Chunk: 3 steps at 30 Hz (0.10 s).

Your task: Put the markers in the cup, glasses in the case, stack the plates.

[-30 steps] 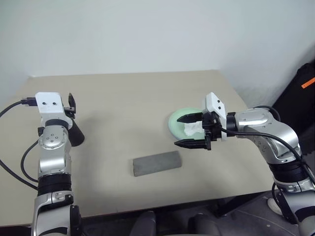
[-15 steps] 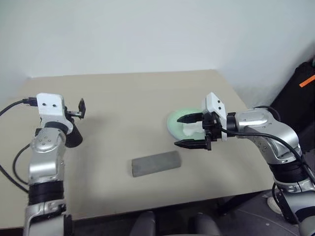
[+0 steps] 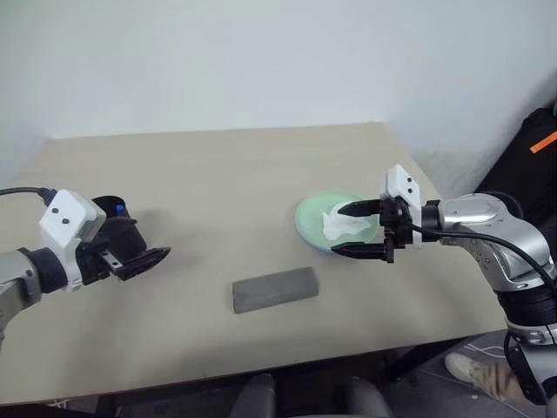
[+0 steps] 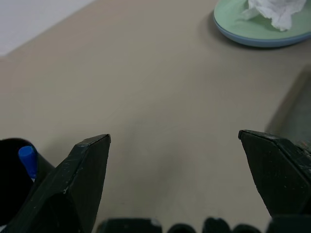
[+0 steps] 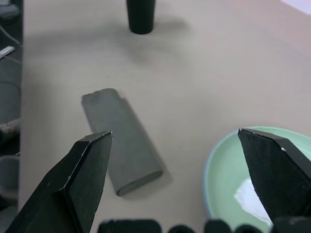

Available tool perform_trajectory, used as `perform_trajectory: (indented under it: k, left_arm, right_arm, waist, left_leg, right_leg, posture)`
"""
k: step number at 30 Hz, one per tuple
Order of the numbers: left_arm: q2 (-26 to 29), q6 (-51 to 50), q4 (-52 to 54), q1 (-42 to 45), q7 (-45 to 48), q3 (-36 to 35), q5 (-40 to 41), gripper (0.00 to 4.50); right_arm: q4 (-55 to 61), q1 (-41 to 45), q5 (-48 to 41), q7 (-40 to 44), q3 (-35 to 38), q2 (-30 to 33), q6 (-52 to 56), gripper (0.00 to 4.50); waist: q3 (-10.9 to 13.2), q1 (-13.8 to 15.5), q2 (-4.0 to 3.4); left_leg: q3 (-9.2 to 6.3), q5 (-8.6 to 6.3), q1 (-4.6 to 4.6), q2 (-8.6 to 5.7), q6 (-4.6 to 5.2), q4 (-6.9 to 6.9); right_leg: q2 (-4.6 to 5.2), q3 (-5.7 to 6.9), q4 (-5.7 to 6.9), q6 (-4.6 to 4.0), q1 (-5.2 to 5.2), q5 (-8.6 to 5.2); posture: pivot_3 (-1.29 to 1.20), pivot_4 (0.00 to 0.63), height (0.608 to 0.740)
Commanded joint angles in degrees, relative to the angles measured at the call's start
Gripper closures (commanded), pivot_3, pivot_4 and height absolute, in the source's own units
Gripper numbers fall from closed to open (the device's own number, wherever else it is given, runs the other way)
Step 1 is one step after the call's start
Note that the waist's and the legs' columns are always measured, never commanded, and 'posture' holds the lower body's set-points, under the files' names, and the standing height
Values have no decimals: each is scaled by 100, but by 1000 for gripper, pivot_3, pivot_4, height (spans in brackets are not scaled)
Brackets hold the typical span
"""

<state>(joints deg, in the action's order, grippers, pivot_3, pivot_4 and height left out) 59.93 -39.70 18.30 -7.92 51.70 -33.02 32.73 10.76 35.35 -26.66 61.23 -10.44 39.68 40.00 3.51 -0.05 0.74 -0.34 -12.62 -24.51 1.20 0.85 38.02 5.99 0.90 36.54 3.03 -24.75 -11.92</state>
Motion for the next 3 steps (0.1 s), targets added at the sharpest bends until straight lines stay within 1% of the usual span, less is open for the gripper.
perform_trajectory:
  k: [1,3]
  left_arm:
    - [61,-117,142,-56,207,-289,134,14]
    - [14,-168,217,-106,205,-329,114,14]
  right_arm:
    - [129,0,2,-77,218,50,-58,0]
    - [161,1,-28,-87,240,76,5,0]
  waist:
    - [1,1,-1]
    - [1,0,-2]
  left_leg:
    - [1,0,0,0,0,-1]
    - [3,0,-1,3,0,-1]
  right_leg:
    - [0,0,0,0,0,0]
    - [0,0,0,0,0,0]
  posture:
    - [0,0,704]
    - [0,0,704]
